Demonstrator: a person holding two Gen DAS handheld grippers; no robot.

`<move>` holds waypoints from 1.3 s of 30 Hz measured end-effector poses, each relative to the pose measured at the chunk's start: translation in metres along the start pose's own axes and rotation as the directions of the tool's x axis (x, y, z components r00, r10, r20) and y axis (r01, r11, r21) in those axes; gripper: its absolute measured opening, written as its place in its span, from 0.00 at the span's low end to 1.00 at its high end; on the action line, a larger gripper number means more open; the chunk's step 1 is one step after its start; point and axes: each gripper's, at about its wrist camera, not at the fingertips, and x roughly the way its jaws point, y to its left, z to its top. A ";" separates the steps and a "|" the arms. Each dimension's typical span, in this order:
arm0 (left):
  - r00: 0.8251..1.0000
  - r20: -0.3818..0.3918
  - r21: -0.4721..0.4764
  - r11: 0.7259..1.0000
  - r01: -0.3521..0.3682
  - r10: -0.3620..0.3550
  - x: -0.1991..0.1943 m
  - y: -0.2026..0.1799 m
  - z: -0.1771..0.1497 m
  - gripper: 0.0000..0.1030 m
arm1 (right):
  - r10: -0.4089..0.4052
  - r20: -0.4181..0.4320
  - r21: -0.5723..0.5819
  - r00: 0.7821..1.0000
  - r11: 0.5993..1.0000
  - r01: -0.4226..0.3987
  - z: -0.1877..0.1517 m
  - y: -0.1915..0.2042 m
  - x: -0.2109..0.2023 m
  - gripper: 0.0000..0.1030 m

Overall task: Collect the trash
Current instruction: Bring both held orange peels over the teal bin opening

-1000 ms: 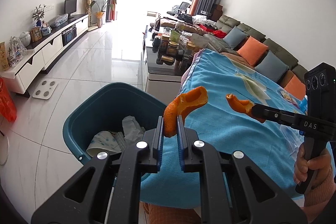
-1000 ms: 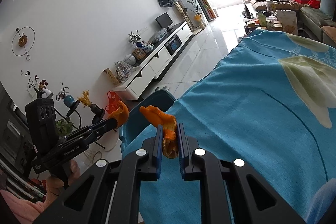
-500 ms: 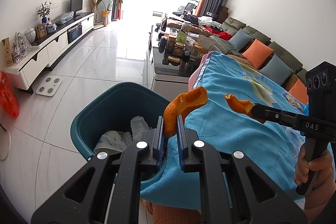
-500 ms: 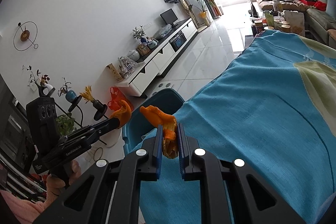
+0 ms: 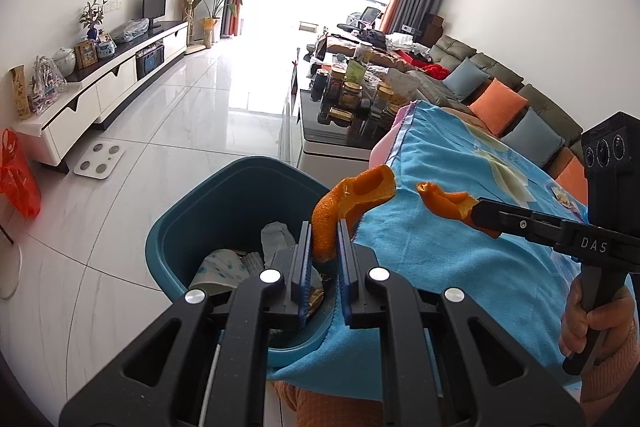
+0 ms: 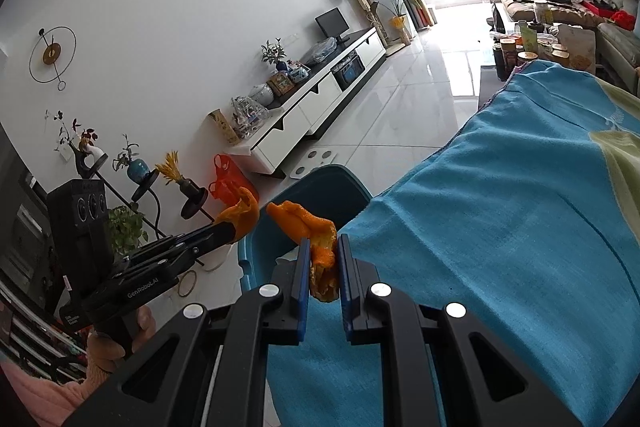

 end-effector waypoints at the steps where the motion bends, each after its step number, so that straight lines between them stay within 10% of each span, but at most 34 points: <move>1: 1.000 0.000 -0.002 1.000 -0.001 0.001 0.000 0.001 0.000 0.12 | 0.001 -0.001 -0.003 1.000 1.000 -0.001 0.000 0.001 0.001 0.12; 39: 0.999 -0.013 -0.056 0.997 -0.043 0.043 0.015 0.016 -0.001 0.12 | 0.004 -0.061 -0.050 0.998 0.999 -0.007 0.016 0.024 0.040 0.12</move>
